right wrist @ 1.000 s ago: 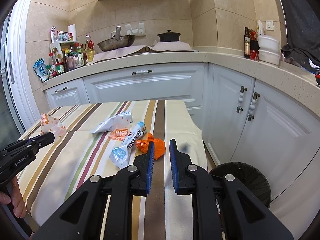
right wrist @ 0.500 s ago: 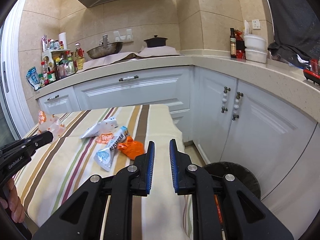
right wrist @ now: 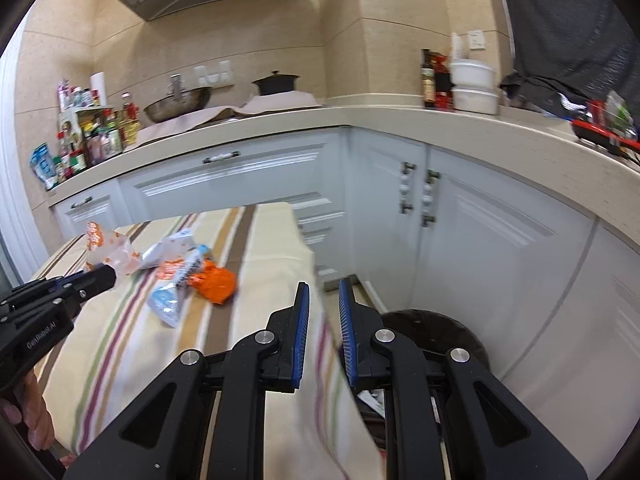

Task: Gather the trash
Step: 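Carry the clear bag and green tube over the bin and open both tools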

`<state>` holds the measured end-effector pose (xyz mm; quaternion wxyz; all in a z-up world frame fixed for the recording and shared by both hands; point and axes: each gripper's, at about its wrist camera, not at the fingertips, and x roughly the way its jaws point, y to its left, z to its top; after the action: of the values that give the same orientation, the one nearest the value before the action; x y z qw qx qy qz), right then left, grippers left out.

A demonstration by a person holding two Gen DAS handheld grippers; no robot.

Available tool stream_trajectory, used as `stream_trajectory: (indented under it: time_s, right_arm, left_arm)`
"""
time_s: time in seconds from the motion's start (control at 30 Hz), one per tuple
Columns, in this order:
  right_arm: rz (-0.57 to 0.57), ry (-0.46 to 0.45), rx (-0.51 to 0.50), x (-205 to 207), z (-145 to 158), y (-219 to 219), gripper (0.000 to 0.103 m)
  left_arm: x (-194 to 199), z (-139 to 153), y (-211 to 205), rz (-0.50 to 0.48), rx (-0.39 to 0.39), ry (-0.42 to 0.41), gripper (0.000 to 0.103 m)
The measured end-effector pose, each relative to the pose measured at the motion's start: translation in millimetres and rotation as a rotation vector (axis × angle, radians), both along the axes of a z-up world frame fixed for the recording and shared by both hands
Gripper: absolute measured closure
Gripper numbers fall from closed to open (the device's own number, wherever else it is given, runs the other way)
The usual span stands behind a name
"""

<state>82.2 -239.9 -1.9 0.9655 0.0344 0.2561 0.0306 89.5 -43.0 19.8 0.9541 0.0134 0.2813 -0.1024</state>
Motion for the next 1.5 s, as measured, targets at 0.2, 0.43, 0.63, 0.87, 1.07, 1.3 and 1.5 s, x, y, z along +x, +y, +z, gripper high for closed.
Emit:
stream_trajectory:
  time_s: [0.2, 0.43, 0.63, 0.87, 1.07, 1.3, 1.5]
  right_arm:
    - [-0.097, 0.016, 0.001, -12.2, -7.2, -40.7, 0.087]
    - [-0.184, 0.036, 0.041, -25.8, -19.8, -86.4, 0.087]
    - [-0.236, 0.055, 0.072, -33.2, -32.8, -114.4, 0.087]
    - [-0.267, 0.066, 0.09, -30.3, -39.5, -127.5, 0.087]
    - [-0.239, 0.062, 0.083, -25.3, -36.5, -115.7, 0.086]
    - [-0.156, 0.05, 0.064, -11.1, -27.2, -82.4, 0.086]
    - [-0.049, 0.034, 0.043, 3.4, -15.6, -37.8, 0.08]
  left_arm:
    - [9.7, -9.4, -63.5, -0.118, 0.022, 0.022, 0.097]
    - [24.5, -29.1, -137.7, -0.228, 0.071, 0.063, 0.097]
    - [39.1, -50.2, -188.8, -0.265, 0.129, 0.101, 0.095]
    - [46.2, -57.5, -197.6, -0.242, 0.125, 0.114, 0.061]
    - [50.1, -47.4, -176.4, -0.199, 0.102, 0.104, 0.053]
    - [42.3, -25.2, -113.7, -0.098, 0.065, 0.057, 0.052]
    - [33.9, -13.6, -45.6, 0.027, 0.057, 0.031, 0.05]
